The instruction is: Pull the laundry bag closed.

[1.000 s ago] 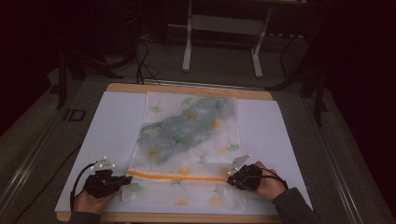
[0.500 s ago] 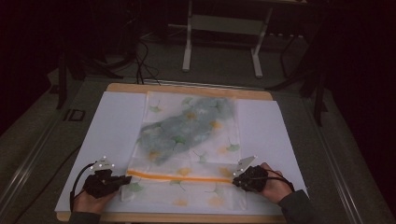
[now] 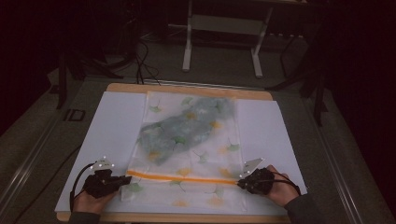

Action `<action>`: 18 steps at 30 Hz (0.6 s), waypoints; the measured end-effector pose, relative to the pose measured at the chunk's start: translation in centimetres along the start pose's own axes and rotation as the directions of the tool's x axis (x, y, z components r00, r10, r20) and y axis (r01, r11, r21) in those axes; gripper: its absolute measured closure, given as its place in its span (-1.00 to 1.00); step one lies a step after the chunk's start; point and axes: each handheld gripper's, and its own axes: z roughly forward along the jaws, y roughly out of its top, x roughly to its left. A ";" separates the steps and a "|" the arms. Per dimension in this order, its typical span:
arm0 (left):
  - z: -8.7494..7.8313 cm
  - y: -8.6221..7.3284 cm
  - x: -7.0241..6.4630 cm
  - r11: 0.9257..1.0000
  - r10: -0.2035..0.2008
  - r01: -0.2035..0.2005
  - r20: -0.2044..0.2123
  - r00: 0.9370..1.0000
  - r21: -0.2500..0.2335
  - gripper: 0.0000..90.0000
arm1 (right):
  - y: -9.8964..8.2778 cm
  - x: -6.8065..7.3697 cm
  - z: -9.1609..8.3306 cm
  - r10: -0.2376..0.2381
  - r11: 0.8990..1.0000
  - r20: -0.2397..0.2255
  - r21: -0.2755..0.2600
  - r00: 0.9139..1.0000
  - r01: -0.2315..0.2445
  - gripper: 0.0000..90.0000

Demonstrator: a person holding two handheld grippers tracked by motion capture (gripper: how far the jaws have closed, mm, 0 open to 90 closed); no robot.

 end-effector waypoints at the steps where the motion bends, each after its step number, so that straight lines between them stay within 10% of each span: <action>1: 0.0 0.0 0.0 1.000 -0.001 0.001 0.002 1.000 0.003 0.96 | -0.2 -0.1 -0.2 0.001 1.000 -0.001 -0.006 1.000 -0.001 0.88; 18: -0.4 -0.5 0.3 0.999 -0.024 0.023 -0.027 0.999 -0.023 0.58 | -1.6 -0.6 0.0 0.082 0.989 -0.055 -0.119 0.995 -0.088 0.46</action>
